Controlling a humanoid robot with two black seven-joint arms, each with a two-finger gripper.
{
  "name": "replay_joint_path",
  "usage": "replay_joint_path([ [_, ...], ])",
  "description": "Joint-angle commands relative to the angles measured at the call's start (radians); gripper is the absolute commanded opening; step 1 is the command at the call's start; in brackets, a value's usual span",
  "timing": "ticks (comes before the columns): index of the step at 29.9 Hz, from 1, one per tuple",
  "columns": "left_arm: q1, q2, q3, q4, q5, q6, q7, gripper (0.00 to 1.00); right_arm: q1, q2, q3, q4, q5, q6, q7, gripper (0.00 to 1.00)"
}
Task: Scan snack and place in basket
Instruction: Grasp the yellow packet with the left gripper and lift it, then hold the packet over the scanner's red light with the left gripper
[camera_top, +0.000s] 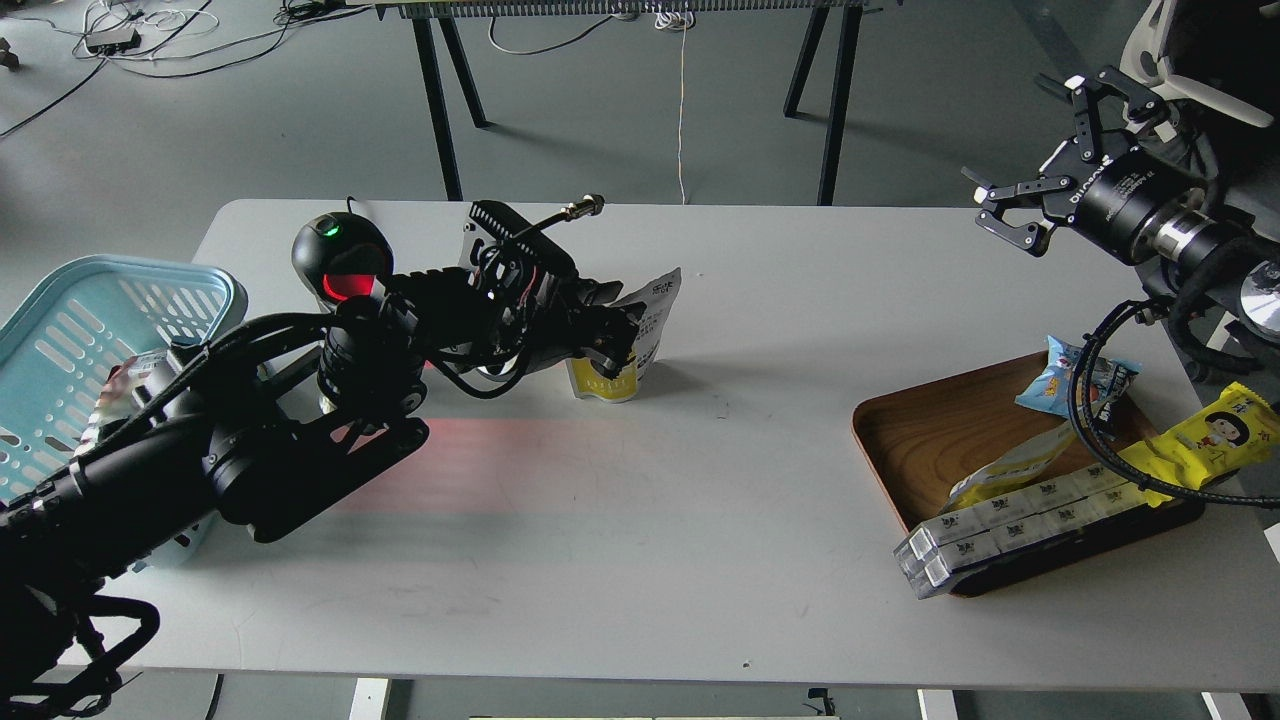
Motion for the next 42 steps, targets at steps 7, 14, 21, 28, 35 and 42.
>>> replay_joint_path([
  [7, -0.001, 0.004, 0.01, -0.014, 0.0, 0.0, -0.004, 0.0, 0.007, -0.002, 0.0, 0.0, 0.0, 0.0, 0.0, 0.97],
  [14, -0.012, 0.047, -0.007, -0.08, 0.0, 0.0, -0.019, 0.0, 0.007, -0.002, -0.002, 0.0, 0.0, 0.0, 0.0, 0.97],
  [21, -0.076, 0.168, -0.046, -0.23, 0.0, 0.0, -0.023, 0.0, 0.007, 0.0, 0.002, 0.0, -0.026, 0.0, 0.0, 0.97],
  [28, -0.138, 0.346, -0.046, -0.345, 0.0, 0.0, -0.025, 0.0, 0.017, 0.0, 0.0, -0.002, -0.028, 0.0, 0.0, 0.97],
  [35, -0.133, 0.502, -0.04, -0.398, -0.061, 0.0, -0.011, 0.0, 0.026, 0.011, 0.0, -0.002, -0.052, -0.003, 0.0, 0.97],
  [42, -0.113, 0.59, -0.028, -0.399, -0.164, 0.0, -0.008, 0.0, 0.035, 0.015, 0.0, -0.002, -0.058, -0.008, 0.0, 0.97],
])
